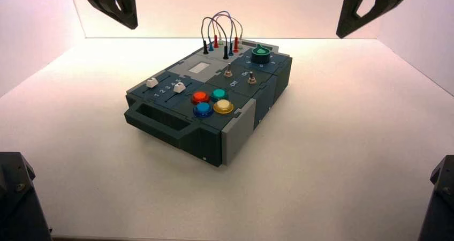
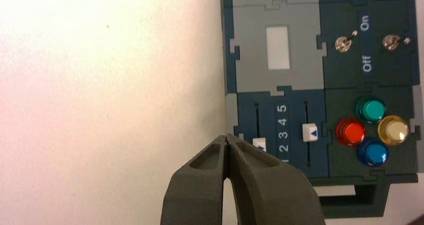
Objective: Rotate the box counterclockwise.
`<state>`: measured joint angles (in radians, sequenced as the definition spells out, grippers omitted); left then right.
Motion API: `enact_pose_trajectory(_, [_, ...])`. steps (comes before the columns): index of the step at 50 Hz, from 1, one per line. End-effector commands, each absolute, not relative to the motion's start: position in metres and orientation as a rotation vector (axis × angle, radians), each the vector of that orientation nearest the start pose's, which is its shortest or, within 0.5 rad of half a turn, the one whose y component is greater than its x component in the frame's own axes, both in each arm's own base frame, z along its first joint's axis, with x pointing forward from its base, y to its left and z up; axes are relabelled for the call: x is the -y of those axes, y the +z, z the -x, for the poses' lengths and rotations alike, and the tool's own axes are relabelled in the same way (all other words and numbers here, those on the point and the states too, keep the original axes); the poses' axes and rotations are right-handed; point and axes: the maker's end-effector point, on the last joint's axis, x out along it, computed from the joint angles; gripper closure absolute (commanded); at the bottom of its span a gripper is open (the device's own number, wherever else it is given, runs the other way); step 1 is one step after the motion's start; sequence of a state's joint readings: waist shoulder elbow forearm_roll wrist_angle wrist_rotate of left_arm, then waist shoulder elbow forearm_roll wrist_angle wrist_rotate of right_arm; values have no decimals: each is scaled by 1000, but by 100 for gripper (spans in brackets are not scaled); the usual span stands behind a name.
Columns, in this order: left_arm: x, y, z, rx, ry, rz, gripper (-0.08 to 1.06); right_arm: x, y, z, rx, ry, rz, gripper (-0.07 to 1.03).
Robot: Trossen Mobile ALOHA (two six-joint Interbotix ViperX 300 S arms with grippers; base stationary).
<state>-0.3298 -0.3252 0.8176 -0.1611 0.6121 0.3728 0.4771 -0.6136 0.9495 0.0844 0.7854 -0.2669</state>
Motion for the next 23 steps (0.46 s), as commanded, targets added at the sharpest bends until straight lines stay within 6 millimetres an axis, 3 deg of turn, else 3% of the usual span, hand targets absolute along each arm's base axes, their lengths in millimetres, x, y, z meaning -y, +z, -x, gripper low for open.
enact_pose_trajectory(1, [116, 139, -287, -1012, -511, -345, 101, -120, 156, -209, -1030, 594, 405, 98])
enact_pose_trajectory(23, [115, 139, -284, -1023, -515, -354, 101, -119, 159, -209, -991, 592, 399, 98])
